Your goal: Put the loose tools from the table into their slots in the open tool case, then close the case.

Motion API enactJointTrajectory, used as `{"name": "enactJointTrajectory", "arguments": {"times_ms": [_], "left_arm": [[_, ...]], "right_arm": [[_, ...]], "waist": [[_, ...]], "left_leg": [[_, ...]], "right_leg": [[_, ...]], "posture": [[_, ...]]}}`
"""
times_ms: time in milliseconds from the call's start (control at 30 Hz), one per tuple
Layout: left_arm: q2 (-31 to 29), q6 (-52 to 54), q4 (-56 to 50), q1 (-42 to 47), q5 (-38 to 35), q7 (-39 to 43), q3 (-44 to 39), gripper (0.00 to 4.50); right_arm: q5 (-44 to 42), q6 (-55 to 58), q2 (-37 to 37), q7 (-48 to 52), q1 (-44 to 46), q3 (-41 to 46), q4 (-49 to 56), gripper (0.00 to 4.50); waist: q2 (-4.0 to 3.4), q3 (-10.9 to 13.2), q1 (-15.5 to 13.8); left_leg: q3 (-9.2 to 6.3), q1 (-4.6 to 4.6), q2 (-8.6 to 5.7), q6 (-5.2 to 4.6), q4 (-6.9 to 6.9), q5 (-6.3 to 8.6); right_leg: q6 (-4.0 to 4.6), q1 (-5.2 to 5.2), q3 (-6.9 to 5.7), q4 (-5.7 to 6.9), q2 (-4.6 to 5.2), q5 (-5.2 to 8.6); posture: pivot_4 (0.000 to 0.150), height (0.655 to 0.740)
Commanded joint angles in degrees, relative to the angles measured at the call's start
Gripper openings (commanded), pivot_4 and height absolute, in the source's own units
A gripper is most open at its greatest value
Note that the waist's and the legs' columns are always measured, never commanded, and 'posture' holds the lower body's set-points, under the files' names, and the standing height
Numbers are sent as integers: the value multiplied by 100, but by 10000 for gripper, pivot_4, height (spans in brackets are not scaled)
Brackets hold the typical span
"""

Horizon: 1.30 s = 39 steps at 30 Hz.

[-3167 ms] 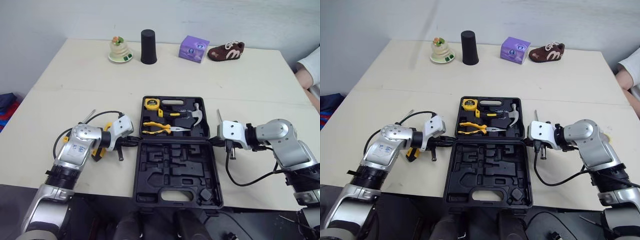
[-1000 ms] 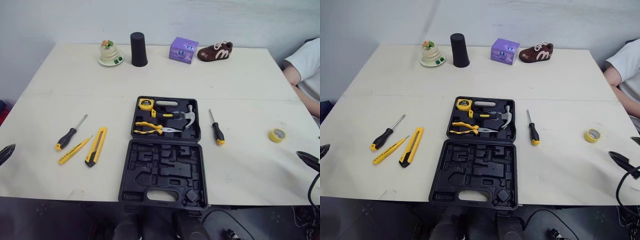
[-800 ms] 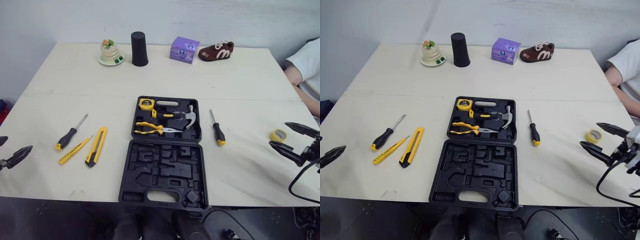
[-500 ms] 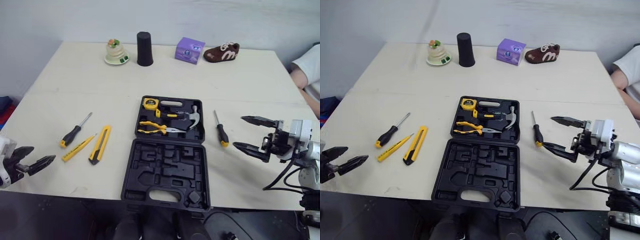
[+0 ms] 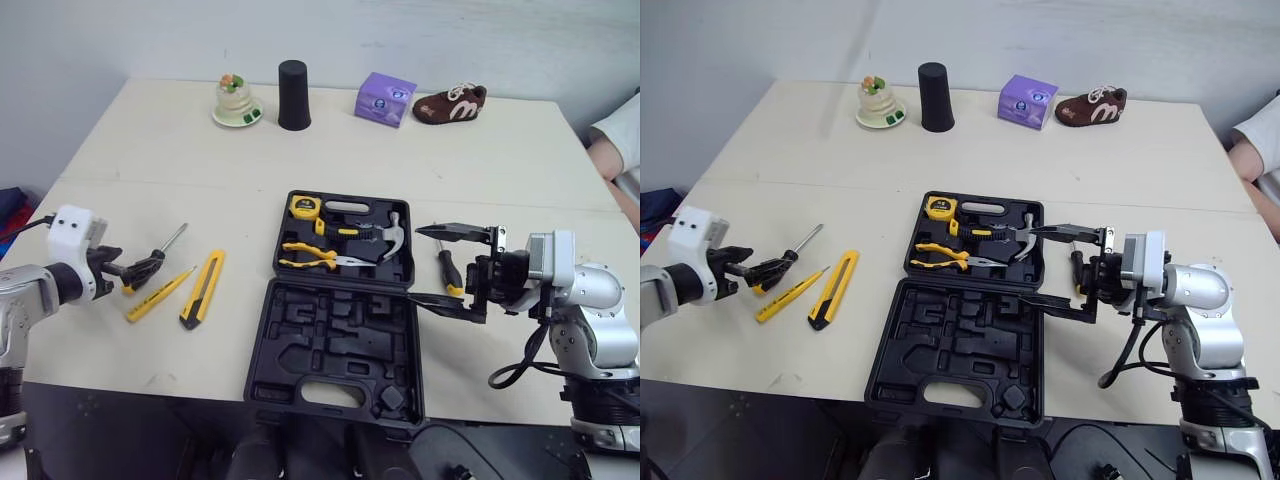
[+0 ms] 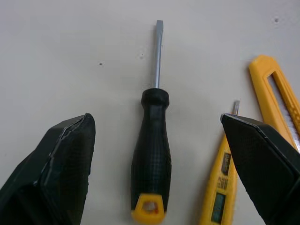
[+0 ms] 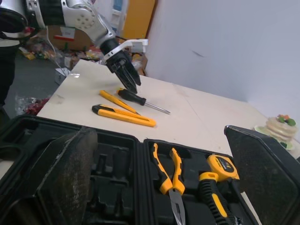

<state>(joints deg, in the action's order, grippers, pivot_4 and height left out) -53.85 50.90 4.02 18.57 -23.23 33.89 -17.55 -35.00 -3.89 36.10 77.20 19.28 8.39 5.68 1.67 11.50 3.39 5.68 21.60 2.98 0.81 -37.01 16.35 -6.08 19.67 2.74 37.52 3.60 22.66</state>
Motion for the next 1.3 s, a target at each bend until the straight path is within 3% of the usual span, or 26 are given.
{"name": "enactJointTrajectory", "arguments": {"times_ms": [33, 200, 300, 467, 500, 633, 867, 1033, 1167, 1233, 1300], "left_arm": [[-114, 47, 249, 201, 216, -74, 85, 44809], [-102, 143, 401, 277, 338, -44, 286, 44809], [-24, 192, 510, 236, 333, 7, 309, 36359], [67, 166, 638, 140, 341, 124, 392, 12665], [97, 102, 667, 157, 366, 60, 338, 10027], [42, -514, 568, 230, 424, -90, -135, 10048], [351, -413, -1172, 770, -668, 690, -64, 10048], [400, -901, -2073, 1173, -662, 1875, 1414, 10048], [421, -1505, -1997, 1744, -20, 2651, 2653, 10048], [433, -1652, -1880, 1895, 116, 2842, 2893, 10048], [462, -1991, -1741, 2325, 910, 3095, 3749, 10048]], "right_arm": [[3, 105, 53, -339, -69, 110, 415, 45000], [85, 178, 113, -544, -133, 107, 559, 45000], [150, 197, 119, -694, -102, 105, 619, 45000], [191, 246, 152, -785, -74, 82, 669, 45000], [191, 244, 160, -779, -73, 91, 654, 45000], [124, 215, 299, -638, -207, 216, 556, 45000], [-89, 474, 879, -334, -694, 737, 248, 45000], [209, 262, 1084, -139, -1309, 927, 25, 45000], [492, 14, 1143, -117, -1443, 963, -453, 45000], [494, -20, 1139, -107, -1444, 965, -535, 45000], [454, -2, 1167, -61, -1513, 991, -559, 45000]], "waist": [[0, 0, -5], [2, 0, -28], [2, 0, -23], [1, 0, -30], [1, 0, -30], [4, 1, -35], [13, 2, -183], [13, 2, -181], [13, 3, -166], [11, 3, -135], [10, 4, -138]], "left_leg": [[1, 1, 2, 0, -2, 0], [-2, 13, 5, 0, -8, 1], [-2, 14, 3, -1, -12, 2], [-7, 13, 3, -1, -11, 1], [-8, 13, 3, -1, -13, 1], [-14, 13, -5, -7, -12, -2], [-40, 65, -27, -15, -31, -5], [-37, 58, -26, -14, -26, -5], [-23, 61, -24, -14, -36, -7], [-8, 47, -19, -13, -35, -8], [-4, 41, -10, -7, -35, -13]], "right_leg": [[0, 0, -3, 0, 0, 0], [0, 8, -18, 0, 12, 0], [0, 8, -20, -2, 15, 0], [0, 10, -27, 5, 16, 0], [0, 9, -28, 6, 17, 0], [0, 6, -38, 8, 27, 0], [0, 28, -86, 5, 64, 0], [-2, 13, -86, -14, 54, -1], [-6, 15, -82, -20, 30, -3], [-9, 11, -73, -18, -3, -5], [-9, 12, -64, -14, -7, -5]], "posture": [[1500, 7400], [1500, 7400], [1500, 7400], [1500, 7400], [1500, 7400], [1500, 7400], [1500, 7400], [1500, 7400], [1500, 7400], [1500, 7400], [1500, 7400]]}}
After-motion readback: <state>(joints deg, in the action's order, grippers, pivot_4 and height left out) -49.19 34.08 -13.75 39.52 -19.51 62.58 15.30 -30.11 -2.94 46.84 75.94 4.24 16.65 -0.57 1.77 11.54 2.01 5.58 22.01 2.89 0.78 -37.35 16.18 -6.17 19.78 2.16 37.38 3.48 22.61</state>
